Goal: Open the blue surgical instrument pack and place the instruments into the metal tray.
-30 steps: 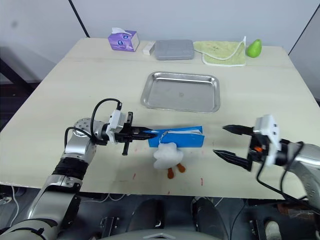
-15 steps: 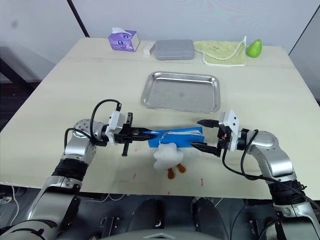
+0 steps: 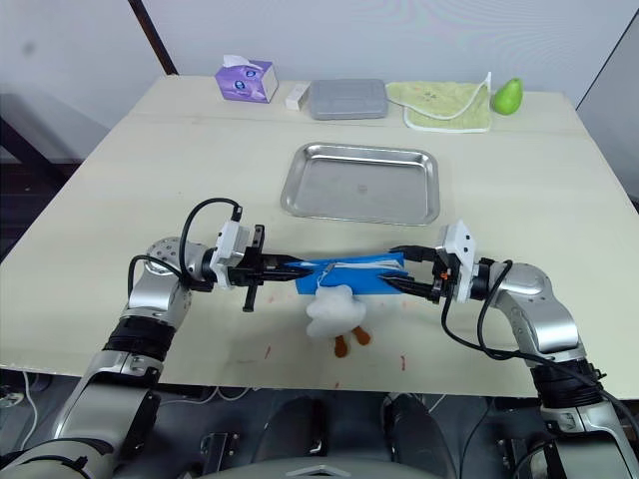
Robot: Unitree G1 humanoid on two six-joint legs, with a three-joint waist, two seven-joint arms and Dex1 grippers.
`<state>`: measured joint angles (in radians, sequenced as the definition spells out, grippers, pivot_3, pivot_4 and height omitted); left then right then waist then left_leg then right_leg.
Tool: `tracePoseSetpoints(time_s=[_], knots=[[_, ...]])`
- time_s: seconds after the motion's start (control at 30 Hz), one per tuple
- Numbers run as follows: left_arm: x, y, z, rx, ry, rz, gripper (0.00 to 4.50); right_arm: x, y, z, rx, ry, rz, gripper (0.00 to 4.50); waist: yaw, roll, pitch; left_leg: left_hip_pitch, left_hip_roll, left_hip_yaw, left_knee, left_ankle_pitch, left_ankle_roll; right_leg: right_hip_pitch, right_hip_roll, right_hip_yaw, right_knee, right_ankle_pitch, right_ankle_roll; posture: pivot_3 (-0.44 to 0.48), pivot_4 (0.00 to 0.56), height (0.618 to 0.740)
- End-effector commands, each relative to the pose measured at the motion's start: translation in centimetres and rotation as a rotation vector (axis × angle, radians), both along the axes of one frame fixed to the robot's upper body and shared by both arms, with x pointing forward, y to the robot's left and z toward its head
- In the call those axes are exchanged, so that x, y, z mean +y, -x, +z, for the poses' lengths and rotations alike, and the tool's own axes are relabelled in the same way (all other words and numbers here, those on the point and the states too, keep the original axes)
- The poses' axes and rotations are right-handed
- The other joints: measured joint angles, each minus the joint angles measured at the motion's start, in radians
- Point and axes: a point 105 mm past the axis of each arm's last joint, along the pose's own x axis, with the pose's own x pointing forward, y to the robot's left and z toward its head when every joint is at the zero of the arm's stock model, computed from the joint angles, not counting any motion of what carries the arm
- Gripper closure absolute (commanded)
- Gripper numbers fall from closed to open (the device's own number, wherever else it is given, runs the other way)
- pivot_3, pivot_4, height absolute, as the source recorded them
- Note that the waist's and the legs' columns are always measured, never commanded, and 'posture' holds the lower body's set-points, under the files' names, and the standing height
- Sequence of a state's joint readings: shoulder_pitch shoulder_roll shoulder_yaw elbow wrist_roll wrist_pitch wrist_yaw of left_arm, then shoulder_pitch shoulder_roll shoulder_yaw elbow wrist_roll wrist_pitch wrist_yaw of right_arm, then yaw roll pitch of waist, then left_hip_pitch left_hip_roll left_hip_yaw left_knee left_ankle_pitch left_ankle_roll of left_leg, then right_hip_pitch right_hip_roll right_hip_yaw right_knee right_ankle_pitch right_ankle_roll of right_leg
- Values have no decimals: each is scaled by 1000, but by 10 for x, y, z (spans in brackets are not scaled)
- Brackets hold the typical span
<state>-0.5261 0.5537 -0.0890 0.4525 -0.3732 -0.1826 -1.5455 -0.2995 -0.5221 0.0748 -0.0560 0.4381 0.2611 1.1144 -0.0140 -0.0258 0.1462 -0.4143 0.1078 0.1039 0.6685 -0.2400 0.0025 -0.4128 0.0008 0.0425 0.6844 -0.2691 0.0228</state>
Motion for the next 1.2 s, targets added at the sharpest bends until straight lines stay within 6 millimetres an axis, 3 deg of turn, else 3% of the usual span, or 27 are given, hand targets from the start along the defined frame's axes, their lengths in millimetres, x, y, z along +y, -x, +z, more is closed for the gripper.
tracePoseSetpoints(time_s=[0.03,0.1,0.37,0.4,0.47,0.73,0.9,1.03,1.2], knots=[[5,4,-8,30,-53,-17,4500,1,-1,6,-36,-1,15,3581,0,0,0,0,0,0,0,0,0,0,0,0,0,0,0,0,150,740],[4,4,-8,31,-52,-18,4500,1,0,5,-33,-1,18,4414,0,0,0,0,0,0,0,0,0,0,0,0,0,0,0,0,150,740],[6,3,1,99,3,10,4500,1,0,5,-32,0,26,4414,0,0,0,0,0,0,0,0,0,0,0,0,0,0,0,0,150,740],[7,2,4,121,25,22,3800,1,0,5,-32,2,28,4500,-1,0,0,0,0,0,0,0,0,0,0,0,0,0,0,0,150,740],[11,2,10,131,41,40,2907,0,0,5,-33,3,28,4500,-1,1,0,0,0,0,0,0,0,0,0,0,0,0,0,0,150,740],[49,18,45,222,105,144,49,-6,-3,7,-37,12,19,4500,-2,1,1,-1,0,1,0,0,0,-1,0,0,0,0,0,0,150,740],[71,37,64,266,126,220,49,-12,-6,8,-40,20,8,4500,4,2,2,-1,0,1,0,0,0,-1,-2,0,0,0,0,0,150,740],[83,49,68,302,108,258,49,-16,-8,8,-39,23,4,4500,3,2,3,-1,1,1,0,0,0,-2,-2,0,0,0,0,0,150,740],[58,69,52,362,51,205,49,-21,-10,8,-35,34,-1,4500,4,3,4,-1,0,2,0,0,0,-2,-2,0,-1,0,0,0,150,740]])
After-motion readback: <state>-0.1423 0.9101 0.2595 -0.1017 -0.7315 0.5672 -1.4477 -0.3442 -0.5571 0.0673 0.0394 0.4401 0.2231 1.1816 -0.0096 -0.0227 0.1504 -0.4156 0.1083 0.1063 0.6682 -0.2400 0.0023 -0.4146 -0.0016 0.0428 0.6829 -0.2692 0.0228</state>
